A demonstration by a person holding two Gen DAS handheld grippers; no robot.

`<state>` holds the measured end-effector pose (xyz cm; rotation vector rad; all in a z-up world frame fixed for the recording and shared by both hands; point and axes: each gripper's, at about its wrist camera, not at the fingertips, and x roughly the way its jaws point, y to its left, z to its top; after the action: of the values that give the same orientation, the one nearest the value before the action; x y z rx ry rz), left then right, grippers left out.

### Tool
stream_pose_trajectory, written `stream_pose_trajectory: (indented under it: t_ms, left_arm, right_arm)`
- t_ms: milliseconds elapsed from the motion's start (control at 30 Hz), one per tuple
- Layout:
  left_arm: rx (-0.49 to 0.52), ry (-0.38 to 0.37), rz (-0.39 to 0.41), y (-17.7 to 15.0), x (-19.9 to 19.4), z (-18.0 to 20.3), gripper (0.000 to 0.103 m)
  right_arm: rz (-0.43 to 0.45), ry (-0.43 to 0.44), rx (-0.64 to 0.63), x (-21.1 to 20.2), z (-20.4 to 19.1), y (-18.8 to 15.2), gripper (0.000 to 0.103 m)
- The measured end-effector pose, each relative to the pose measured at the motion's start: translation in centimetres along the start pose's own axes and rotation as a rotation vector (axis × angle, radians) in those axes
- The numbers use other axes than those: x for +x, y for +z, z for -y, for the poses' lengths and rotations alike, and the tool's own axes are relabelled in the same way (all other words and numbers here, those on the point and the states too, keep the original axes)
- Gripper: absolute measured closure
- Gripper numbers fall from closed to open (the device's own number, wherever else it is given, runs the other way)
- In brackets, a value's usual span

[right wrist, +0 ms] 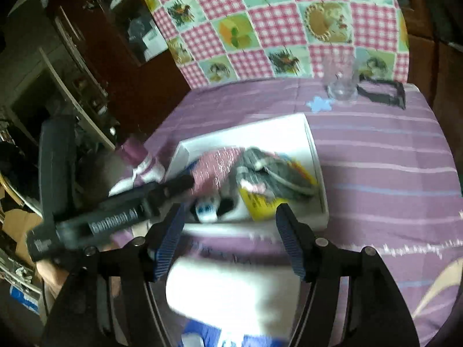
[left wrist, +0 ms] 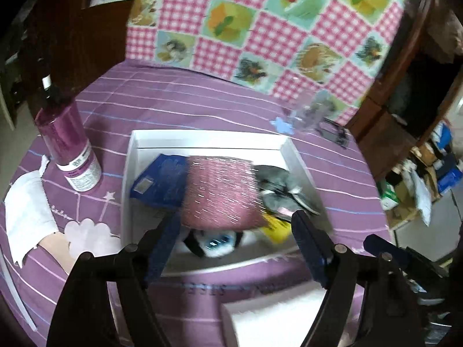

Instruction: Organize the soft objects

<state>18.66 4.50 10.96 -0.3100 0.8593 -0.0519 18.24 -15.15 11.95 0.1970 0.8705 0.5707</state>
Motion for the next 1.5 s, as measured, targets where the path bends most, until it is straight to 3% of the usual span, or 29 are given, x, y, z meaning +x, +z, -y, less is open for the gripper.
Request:
stream_pose_trajectory:
  t_ms: [67,200,267,333,433,567,700,833,967,1067,1167,1233,1333,1500]
  left_arm:
    - [0.077,-0.013,0.009,-0.9,-1.3,0.8,0.024]
    - [0.207,0.152,0.117,-3.9,-4.7,1.5,0.023]
    - [0.213,0.208,0.158,-5.3,-6.1,1.0,0.016]
    - [0.191,0.188,0.198,-6.9,-7.5,0.0,0.016]
    - [0.112,0.09,0.157,-9.3,-8.2,-2.1,0.016]
    - [0.064,0.076,0.162,-12.7,-8.7,-3.7,0.016]
    - [0.116,0.102,0.171,-15.8,-8.3,-3.8,0.016]
    - [0.229,0.112,0.132,-18.3,-6.7,-3.5,0.016]
    - [0.216,0.062,0.056,-19.2,-5.3,-4.0,0.016]
    - [0.215,0.091,0.04,-19.3,-5.1,-4.1,0.016]
    - [0.226,0.11,-0.037,-19.6,-3.9,-4.1,0.016]
    - [0.237,0.109,-0.038,-19.9,-4.0,-4.0,0.016]
    - [0.235,0.047,-0.04,-20.1,-4.4,-4.0,0.016]
    - [0.219,0.029,-0.036,-20.2,-4.6,-4.3,0.016]
  right_arm:
    - [0.048,-0.046,-0.045,-1.5,-0.3,-1.1,0.037]
    - [0.113,-0.11,-0.146,-3.9,-0.2,-4.2,0.037]
    - [0.154,-0.121,-0.158,-5.0,0.2,-5.9,0.037]
    - [0.18,-0.103,-0.147,-5.7,0.8,-7.1,0.037]
    - [0.195,-0.029,-0.113,-6.3,1.3,-8.4,0.037]
    - [0.166,0.015,-0.156,-6.1,0.4,-10.0,0.037]
    - [0.1,0.048,-0.253,-4.5,-0.9,-12.4,0.037]
    - [0.002,0.012,-0.284,-2.0,-1.3,-14.5,0.037]
    - [-0.078,0.006,-0.311,-0.5,-1.7,-15.6,0.037]
    - [-0.142,-0.077,-0.33,1.0,-1.8,-16.2,0.037]
    - [-0.138,-0.107,-0.349,1.0,-2.0,-16.5,0.029]
    - [-0.14,-0.106,-0.35,1.0,-1.9,-16.5,0.024]
    - [-0.146,-0.11,-0.363,1.1,-2.1,-16.7,0.019]
    - [-0.172,-0.132,-0.402,1.8,-2.7,-17.1,0.002]
